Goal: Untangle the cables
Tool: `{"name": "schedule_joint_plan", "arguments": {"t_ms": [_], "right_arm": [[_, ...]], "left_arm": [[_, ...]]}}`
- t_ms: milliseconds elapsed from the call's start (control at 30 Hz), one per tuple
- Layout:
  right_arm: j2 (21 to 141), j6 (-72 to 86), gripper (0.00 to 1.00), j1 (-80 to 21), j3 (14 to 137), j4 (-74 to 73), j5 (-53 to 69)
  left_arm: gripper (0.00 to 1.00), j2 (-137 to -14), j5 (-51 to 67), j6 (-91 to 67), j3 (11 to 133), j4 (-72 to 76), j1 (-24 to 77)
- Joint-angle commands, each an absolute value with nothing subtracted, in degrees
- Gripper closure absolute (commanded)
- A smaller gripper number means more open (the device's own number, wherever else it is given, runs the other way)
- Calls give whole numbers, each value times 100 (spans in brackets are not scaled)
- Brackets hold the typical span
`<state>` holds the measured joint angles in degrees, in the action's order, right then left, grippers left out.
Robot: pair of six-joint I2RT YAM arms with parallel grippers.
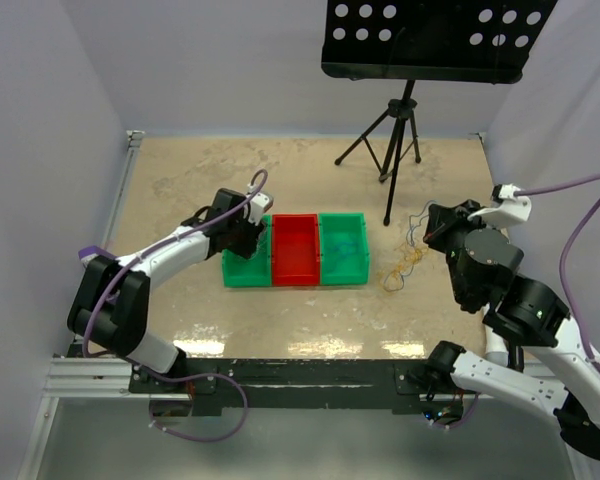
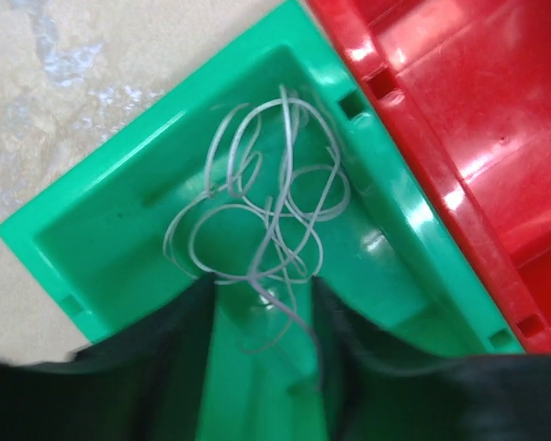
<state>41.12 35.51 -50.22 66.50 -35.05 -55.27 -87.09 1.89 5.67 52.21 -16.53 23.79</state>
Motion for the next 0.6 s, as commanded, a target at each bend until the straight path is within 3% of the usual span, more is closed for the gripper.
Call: {"name": "schedule_joint_plan", "arguments": {"t_ms": [0,133,167,367,567], "right_arm": [[4192,3498,100,-5019,6724,-3278,-5037],[4227,3384,100,-5019,6803,-3217,-4607],[4228,3332,100,-5019,6811,-3147,-4440],[4420,3042,100,-5019,6864,-2822,-3492],[4808,2733,100,-5036,7066,-2067,-1163]], "left_arm": [[34,-8465,360,677,5379,-1608,2487],[3,-7771,457,940,5414,-1941,2487],[0,-7604,527,1010,5458,-2082,2487],[0,-6654,1142,1309,5730,-2767,2487],[0,-5697,2046,1906,5968,-2901,2479]]}}
